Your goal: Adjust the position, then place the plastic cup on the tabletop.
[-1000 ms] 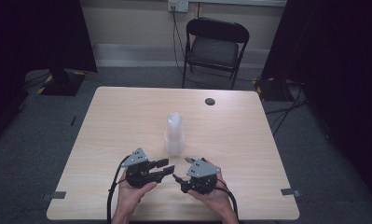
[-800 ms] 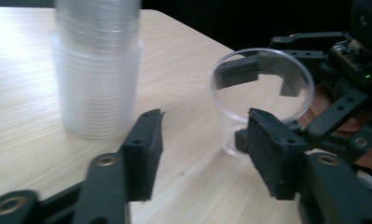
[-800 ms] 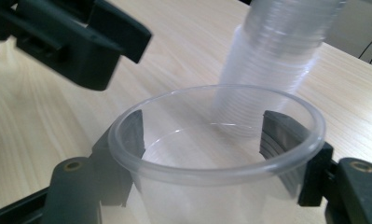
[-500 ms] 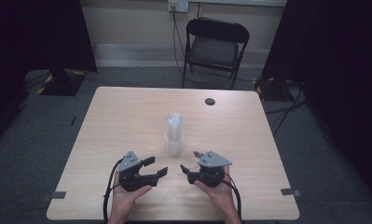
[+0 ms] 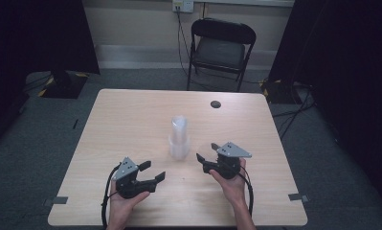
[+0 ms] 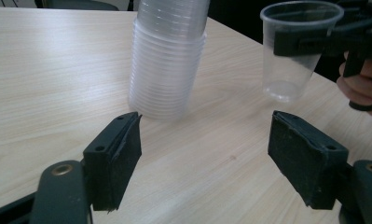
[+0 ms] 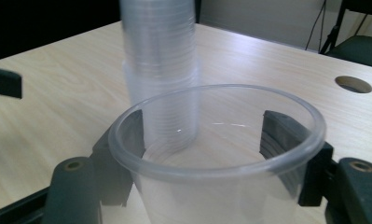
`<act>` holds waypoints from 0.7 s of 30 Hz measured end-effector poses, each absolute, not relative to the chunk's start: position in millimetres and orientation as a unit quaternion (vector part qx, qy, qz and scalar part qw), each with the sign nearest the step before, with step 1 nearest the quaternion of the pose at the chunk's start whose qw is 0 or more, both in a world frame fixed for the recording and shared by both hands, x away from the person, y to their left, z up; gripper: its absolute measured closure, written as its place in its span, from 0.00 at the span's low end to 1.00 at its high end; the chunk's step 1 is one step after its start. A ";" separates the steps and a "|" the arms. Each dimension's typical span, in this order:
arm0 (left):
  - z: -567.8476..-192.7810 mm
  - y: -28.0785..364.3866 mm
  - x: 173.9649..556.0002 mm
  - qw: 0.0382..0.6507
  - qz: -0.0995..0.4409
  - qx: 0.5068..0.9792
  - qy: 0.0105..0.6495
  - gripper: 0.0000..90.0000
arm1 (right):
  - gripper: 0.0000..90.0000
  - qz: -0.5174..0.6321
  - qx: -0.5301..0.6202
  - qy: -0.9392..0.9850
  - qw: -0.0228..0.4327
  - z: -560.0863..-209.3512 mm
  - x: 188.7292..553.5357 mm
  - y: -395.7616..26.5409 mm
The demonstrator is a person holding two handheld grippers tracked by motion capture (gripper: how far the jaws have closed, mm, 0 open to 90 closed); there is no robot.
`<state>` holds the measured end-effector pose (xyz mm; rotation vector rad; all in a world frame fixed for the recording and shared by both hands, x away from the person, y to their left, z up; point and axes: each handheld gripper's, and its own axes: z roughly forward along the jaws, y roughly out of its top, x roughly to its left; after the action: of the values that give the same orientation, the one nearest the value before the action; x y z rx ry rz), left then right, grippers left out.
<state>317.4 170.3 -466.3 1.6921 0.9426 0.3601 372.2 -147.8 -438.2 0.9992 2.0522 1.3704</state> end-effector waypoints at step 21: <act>-470.8 178.0 315.2 0.545 0.160 0.718 0.403 0.26 | 0.34 0.510 0.404 0.717 0.250 -422.9 413.3 -163.8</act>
<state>315.2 178.0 -470.8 1.7026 0.9549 0.3792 413.3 -163.8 -422.9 1.1001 1.9531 1.3891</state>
